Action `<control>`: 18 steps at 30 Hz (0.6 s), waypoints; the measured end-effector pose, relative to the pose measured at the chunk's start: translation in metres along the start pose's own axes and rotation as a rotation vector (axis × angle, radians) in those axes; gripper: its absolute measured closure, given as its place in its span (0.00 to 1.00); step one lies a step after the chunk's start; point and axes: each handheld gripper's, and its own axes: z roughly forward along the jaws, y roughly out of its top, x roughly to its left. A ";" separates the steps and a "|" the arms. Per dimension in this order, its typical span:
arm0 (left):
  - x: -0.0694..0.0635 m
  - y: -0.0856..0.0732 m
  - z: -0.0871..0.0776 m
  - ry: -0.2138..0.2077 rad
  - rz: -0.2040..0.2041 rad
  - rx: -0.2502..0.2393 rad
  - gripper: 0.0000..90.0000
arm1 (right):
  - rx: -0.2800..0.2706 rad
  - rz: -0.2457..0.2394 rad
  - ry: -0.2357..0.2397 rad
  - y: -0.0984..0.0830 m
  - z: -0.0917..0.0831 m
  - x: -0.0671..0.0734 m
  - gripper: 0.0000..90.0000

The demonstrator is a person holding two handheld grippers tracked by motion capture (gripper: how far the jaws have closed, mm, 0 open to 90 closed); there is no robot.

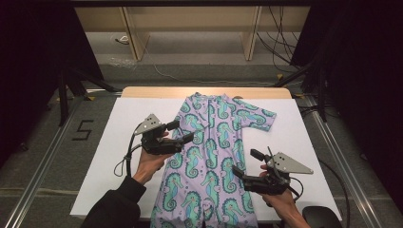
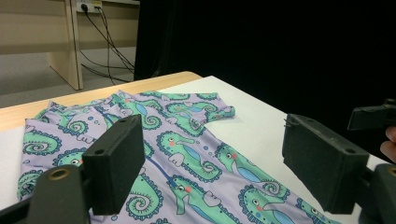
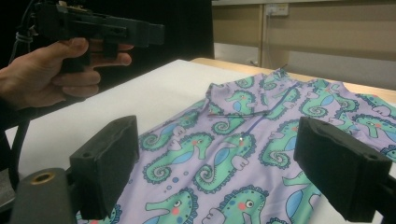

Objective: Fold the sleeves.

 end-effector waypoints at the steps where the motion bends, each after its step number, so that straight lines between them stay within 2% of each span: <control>1: 0.000 -0.001 -0.001 -0.001 0.000 0.000 0.23 | 0.000 0.000 0.000 0.000 0.000 0.000 0.17; 9: -0.007 -0.006 -0.005 -0.003 0.014 -0.007 0.23 | -0.002 0.000 -0.001 0.000 0.000 0.000 0.17; 15: -0.015 -0.014 -0.012 -0.004 0.043 -0.008 0.23 | -0.002 0.000 -0.002 0.000 0.000 0.000 0.17; 18: -0.018 -0.018 -0.016 -0.008 0.042 -0.006 0.23 | -0.002 0.001 -0.003 0.000 0.000 -0.001 0.17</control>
